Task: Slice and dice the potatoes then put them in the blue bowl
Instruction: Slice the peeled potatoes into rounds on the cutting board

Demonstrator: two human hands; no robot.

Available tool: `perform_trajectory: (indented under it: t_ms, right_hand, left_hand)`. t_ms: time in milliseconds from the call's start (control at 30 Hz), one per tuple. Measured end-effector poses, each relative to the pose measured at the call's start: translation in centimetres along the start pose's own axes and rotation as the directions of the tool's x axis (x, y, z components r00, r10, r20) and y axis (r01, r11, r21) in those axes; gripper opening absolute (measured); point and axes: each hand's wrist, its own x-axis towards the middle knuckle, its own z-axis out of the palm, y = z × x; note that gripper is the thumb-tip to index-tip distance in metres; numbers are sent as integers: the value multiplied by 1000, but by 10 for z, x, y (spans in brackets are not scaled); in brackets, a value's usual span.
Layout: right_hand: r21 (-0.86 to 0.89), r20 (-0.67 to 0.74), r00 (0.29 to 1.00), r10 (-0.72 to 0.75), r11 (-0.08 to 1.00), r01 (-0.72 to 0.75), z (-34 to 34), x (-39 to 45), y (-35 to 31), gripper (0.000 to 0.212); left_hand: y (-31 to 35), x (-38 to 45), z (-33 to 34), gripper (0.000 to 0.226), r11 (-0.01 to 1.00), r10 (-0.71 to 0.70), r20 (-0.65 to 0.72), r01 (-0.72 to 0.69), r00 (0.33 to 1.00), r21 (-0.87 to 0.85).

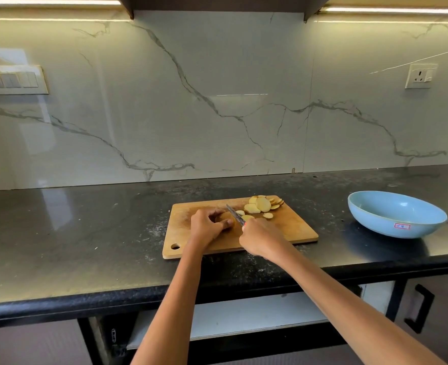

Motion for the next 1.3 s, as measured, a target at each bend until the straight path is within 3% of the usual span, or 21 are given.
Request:
perform_trajectory:
  t_ms: [133,367,533,800,900,1067,1133,1300]
  right_hand:
    - [27,22,999,33,999,-34,3,0,-5,20]
    - [143,124,989,85,984,-102,-11,20,-19,52]
    - [141,108,991,81,985,-96,-3,15,-17,47]
    - [75,239,968,79,992,-100,-11,24,-21,55]
    - [89,329,941,81,989,-117,-11,14,-12,39]
    - [81,344,933,103,987,-139,-8,-5,8,30]
    - [62,320,940,122,987,-149,-12,-8,19,23]
    - [99,185,967,175,976,-195,-18,-11,37,37]
  left_hand:
    - [0,0,1,46,1000,-17,-8,17,1000,-2]
    - [2,-2,0,38,999,31,-37,-30,999,37]
    - [3,-4,0,41,999,15,-51,-13,999,31]
    - [1,-3,0,39,998,6,-64,-2,998,57]
    - [0,-2,1,46,999,-12,-62,15,998,51]
    - [2,-2,2,48,998,-47,-61,50,997,50]
    - [2,-1,2,49,997,-52,-58,56,997,62]
    - [1,-1,1,40,998,-9,-22,11,1000,68]
